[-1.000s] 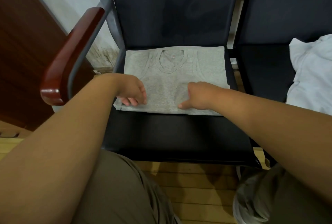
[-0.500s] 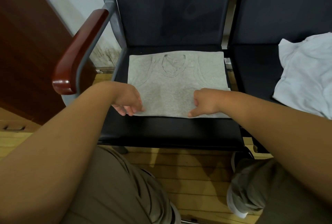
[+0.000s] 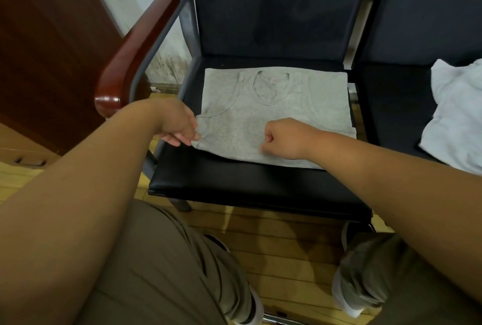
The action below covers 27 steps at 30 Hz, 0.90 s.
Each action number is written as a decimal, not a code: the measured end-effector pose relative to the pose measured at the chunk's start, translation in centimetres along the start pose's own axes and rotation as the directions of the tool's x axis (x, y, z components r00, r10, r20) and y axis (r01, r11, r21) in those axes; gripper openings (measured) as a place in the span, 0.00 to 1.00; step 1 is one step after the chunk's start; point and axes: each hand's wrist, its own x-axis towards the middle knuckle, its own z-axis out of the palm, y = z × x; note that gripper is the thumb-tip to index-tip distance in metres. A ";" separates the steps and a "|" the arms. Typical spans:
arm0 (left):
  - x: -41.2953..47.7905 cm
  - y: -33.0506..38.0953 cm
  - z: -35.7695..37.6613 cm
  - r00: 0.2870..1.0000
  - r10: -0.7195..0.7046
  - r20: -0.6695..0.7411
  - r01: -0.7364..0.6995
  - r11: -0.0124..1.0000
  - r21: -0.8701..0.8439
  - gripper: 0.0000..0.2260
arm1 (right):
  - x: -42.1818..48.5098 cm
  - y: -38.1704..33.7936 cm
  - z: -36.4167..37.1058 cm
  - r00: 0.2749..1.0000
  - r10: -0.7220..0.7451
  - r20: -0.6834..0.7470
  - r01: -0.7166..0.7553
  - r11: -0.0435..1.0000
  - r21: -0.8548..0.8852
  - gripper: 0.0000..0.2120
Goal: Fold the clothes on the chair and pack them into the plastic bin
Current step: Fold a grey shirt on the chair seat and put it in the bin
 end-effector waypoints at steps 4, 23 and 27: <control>0.1 -1.2 -2.1 0.998 0.058 -0.032 -0.057 0.998 0.012 0.11 | 1.2 -1.1 0.9 0.998 -0.005 0.070 0.012 0.996 -0.092 0.15; 2.2 -1.5 -0.1 1.000 -0.029 0.000 0.029 0.998 -0.057 0.13 | 3.9 -2.4 -1.5 0.994 0.104 0.019 -0.105 0.987 0.121 0.17; 3.9 -0.8 0.0 0.994 0.012 -0.112 -0.027 0.991 -0.128 0.14 | 6.4 -4.3 -2.4 0.990 0.113 -0.080 -0.087 0.958 0.274 0.13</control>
